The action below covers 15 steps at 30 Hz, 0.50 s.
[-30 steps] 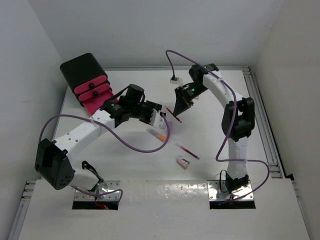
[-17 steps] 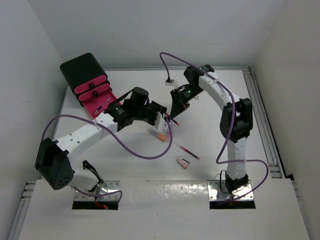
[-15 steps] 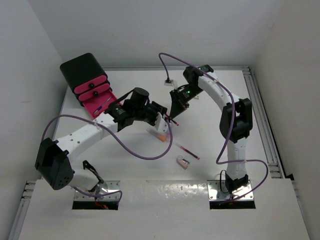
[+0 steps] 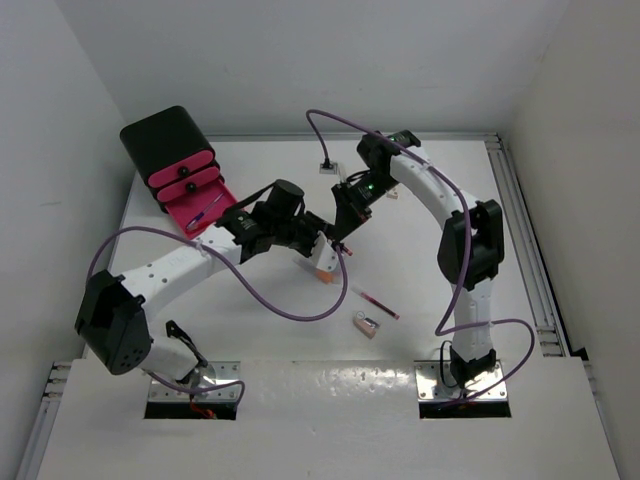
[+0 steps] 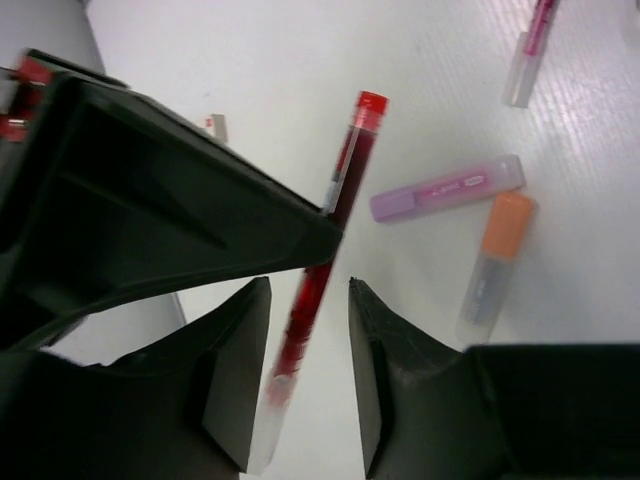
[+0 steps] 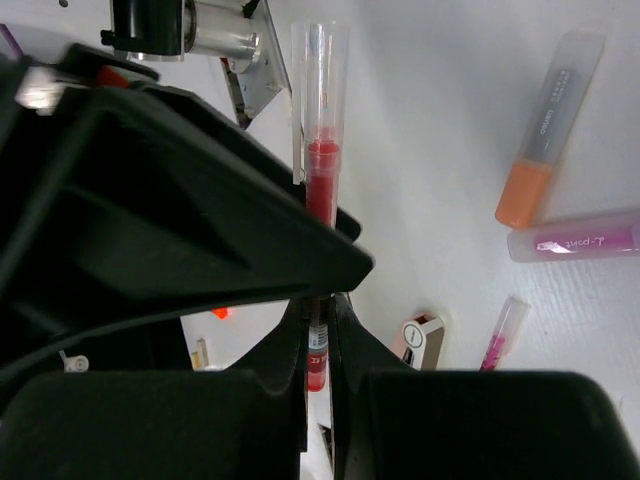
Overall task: Sort the stationery into containers
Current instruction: Pass the stationery from the right arm to the left
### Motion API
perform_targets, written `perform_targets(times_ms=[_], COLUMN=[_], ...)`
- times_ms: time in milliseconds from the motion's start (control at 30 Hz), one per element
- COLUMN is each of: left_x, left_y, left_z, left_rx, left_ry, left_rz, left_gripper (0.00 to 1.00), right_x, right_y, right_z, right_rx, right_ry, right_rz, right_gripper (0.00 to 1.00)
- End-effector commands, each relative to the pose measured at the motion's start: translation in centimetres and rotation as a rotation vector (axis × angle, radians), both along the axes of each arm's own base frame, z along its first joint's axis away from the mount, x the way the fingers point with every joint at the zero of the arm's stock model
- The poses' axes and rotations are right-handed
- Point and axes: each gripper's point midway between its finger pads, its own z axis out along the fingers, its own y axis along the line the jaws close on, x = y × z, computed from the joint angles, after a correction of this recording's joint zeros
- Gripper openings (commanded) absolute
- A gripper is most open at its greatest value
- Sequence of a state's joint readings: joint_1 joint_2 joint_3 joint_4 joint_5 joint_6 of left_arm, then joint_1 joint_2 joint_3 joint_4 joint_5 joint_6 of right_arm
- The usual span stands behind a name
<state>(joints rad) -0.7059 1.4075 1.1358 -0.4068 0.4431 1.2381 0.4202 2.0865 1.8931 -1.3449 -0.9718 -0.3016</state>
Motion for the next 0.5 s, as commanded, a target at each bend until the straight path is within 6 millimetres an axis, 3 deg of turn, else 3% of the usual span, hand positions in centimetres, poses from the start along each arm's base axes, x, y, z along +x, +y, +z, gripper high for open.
perform_targets(times_ms=[0,133,267,300,333,400,467], left_x=[-0.5,-0.3,0.1,0.1,0.4,1.3,1.9], left_y=[-0.6,-0.5,-0.6,-0.5,-0.6,0.3,1.5], left_z=[0.2,-0.2,0.1,0.1,0.5,1.4,1.8], left_rx=[0.008,0.021,0.004,-0.002,-0.019,-0.068,-0.084], left_ry=[0.002,0.007,0.005,0.015,0.012,0.056,0.091], left_rz=[-0.045,-0.038,-0.018,-0.006,0.008,0.096,0.157], left_gripper=[0.41,0.34,0.15,0.13,0.10,0.04,0.01], right_x=[-1.5,-1.5,-1.4,-1.4,-1.3,-0.3,0.6], right_y=[-0.1,-0.1,-0.1,-0.1,-0.1,-1.1,-2.0], right_z=[3.3,3.4,3.3,3.3,3.2,3.1,2.9], right_rx=[0.046,0.051,0.045,0.043,0.041,0.018,0.012], right_ry=[-0.019,-0.023,-0.021,-0.019,-0.022,-0.020,-0.026], right_rz=[0.023,0.027,0.026,0.023,0.022,-0.031,-0.070], right_gripper=[0.00,0.00,0.00,0.06,0.27,0.52,0.56])
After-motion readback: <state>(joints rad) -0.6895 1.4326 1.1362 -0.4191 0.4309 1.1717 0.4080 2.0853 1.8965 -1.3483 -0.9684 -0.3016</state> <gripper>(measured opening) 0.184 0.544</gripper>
